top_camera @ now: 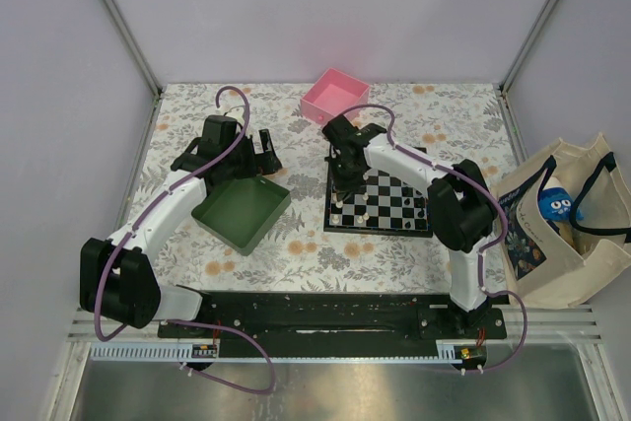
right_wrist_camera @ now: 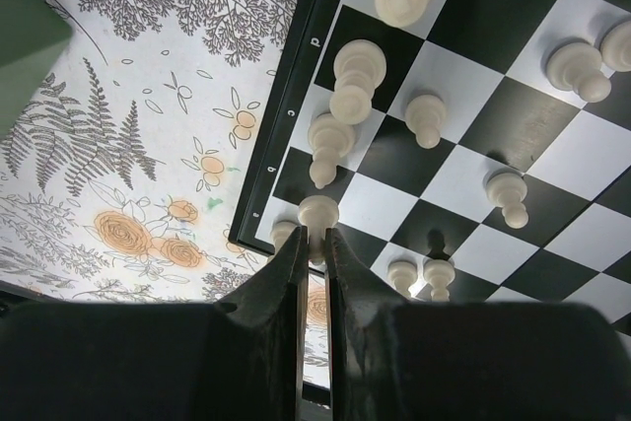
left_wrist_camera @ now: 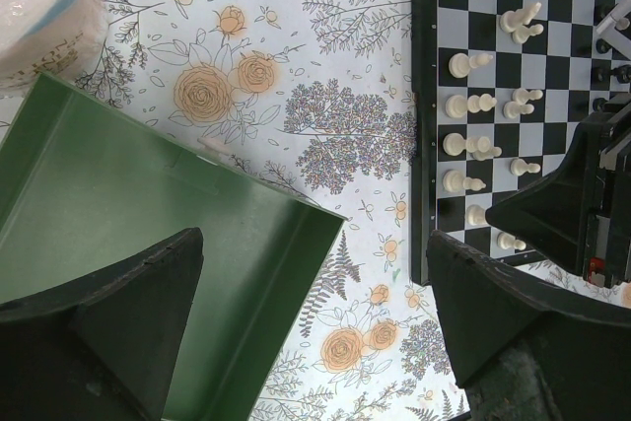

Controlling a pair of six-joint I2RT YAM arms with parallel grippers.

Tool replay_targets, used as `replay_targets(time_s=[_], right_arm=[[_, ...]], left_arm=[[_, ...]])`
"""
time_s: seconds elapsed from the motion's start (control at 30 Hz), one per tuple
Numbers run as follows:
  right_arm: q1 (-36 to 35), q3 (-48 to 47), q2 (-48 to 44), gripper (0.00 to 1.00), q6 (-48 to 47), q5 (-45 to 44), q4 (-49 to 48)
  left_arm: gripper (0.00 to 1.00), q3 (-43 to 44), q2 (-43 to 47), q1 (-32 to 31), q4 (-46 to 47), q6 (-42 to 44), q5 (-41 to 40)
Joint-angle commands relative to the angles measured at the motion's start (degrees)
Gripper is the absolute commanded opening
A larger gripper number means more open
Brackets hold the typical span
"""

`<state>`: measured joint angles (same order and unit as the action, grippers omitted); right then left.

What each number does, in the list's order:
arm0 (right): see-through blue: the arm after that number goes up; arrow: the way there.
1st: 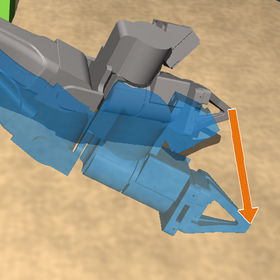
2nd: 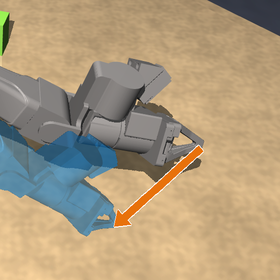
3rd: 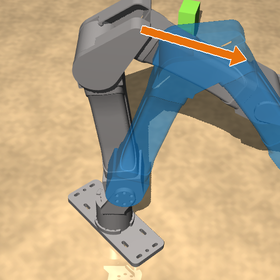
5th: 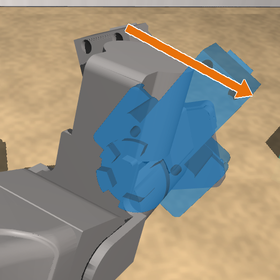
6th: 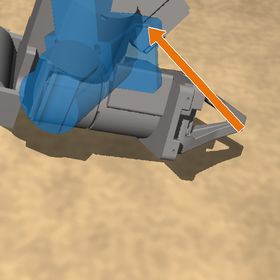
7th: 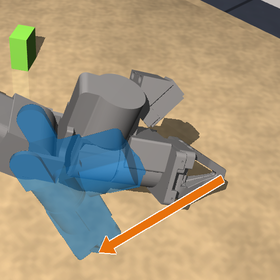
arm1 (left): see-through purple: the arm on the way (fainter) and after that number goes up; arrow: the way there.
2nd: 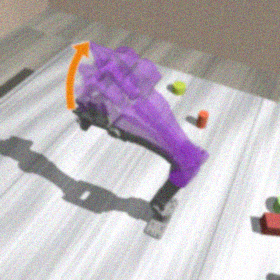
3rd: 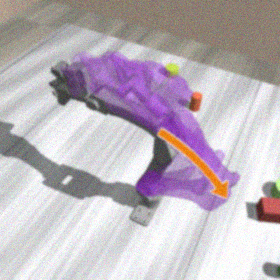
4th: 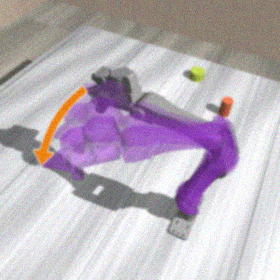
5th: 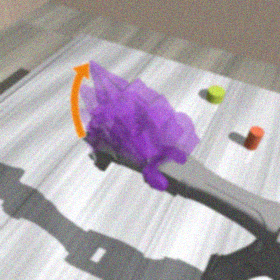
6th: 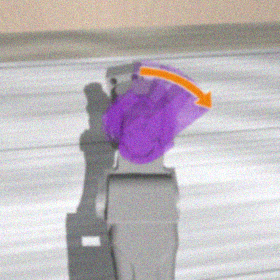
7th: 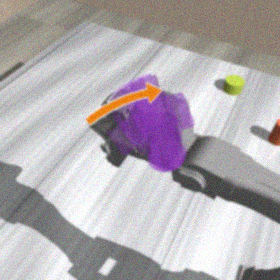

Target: Set up the chess pieces on the board

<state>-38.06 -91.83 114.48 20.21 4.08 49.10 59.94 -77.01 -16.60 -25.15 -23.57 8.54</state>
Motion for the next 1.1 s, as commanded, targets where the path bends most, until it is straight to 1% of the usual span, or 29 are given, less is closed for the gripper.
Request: replay_targets(time_s=[0.0, 0.6, 0.73, 0.93, 1.07], right_arm=[[-0.87, -2.47, -0.04, 0.15, 1.15, -0.03, -0.85], [-1.75, -2.47, 2.77, 0.16, 0.97, -0.47, -0.94], [-1.66, -2.65, 2.86, 0.19, 0.97, -0.30, -1.02], [-1.66, -2.21, 2.68, 0.29, 0.54, -0.03, -1.03], [-1.75, -2.04, 2.42, 0.31, 0.54, 0.32, -1.03]], left_arm=[[0.99, 0.35, 0.37, -0.01, 2.21, -0.07, 1.05], [0.99, 0.35, 0.55, -0.01, 2.12, 0.02, 1.40], [0.99, 0.26, 0.55, -0.10, 2.21, 0.11, 1.48], [0.99, 0.26, 0.37, -0.10, 2.21, 0.11, 1.66], [0.99, 0.35, 0.46, -0.01, 2.12, 0.11, 1.66]])
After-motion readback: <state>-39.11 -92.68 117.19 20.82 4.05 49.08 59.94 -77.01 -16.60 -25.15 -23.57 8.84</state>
